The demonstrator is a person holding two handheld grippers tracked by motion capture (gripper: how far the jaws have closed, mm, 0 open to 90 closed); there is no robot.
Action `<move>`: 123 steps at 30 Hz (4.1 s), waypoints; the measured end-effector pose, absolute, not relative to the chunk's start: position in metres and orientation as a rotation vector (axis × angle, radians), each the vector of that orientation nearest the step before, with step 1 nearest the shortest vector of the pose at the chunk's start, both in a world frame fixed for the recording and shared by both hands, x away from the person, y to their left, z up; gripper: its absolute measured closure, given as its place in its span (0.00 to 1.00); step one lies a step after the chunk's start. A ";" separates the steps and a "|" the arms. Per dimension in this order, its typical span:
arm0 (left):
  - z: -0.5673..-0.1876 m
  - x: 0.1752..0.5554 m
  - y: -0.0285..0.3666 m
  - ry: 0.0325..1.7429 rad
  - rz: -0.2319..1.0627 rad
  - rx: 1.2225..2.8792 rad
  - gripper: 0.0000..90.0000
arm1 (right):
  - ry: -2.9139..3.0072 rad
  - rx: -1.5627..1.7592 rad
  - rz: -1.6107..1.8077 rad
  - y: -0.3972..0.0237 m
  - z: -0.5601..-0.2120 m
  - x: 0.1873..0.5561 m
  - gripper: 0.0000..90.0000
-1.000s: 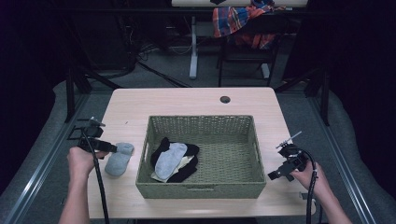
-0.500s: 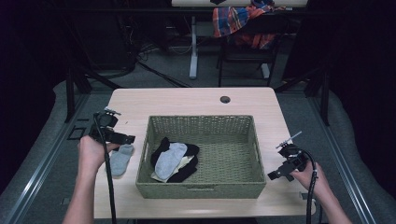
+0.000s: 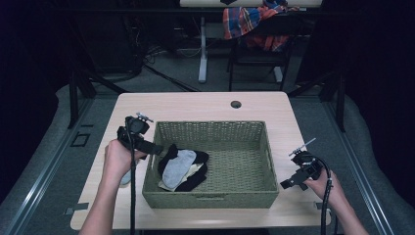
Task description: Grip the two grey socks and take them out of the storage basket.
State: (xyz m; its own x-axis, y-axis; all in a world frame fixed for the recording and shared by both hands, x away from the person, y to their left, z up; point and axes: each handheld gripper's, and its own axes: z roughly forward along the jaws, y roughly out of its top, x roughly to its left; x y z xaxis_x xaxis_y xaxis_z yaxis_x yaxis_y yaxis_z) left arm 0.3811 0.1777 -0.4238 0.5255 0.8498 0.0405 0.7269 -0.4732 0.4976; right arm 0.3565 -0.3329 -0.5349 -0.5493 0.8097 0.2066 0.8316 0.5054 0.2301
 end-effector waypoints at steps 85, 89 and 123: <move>-0.451 0.385 0.103 1.057 0.234 2.570 0.92 | -2.653 -1.511 -0.507 -0.338 -0.531 0.348 0.05; -0.441 0.383 0.105 1.052 0.238 2.551 0.93 | -2.655 -1.509 -0.500 -0.339 -0.530 0.348 0.05; -0.379 0.368 0.176 1.160 0.391 2.342 0.92 | -2.643 -1.518 -0.513 -0.338 -0.532 0.348 0.05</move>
State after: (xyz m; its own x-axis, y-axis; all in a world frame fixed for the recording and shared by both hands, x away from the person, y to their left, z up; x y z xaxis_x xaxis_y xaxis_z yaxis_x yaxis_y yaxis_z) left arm 0.3683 0.1759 -0.3786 0.5970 0.8014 0.0363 0.6596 -0.5161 0.5465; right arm 0.3476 -0.3379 -0.5315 -0.5166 0.8311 0.2060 0.8478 0.4628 0.2589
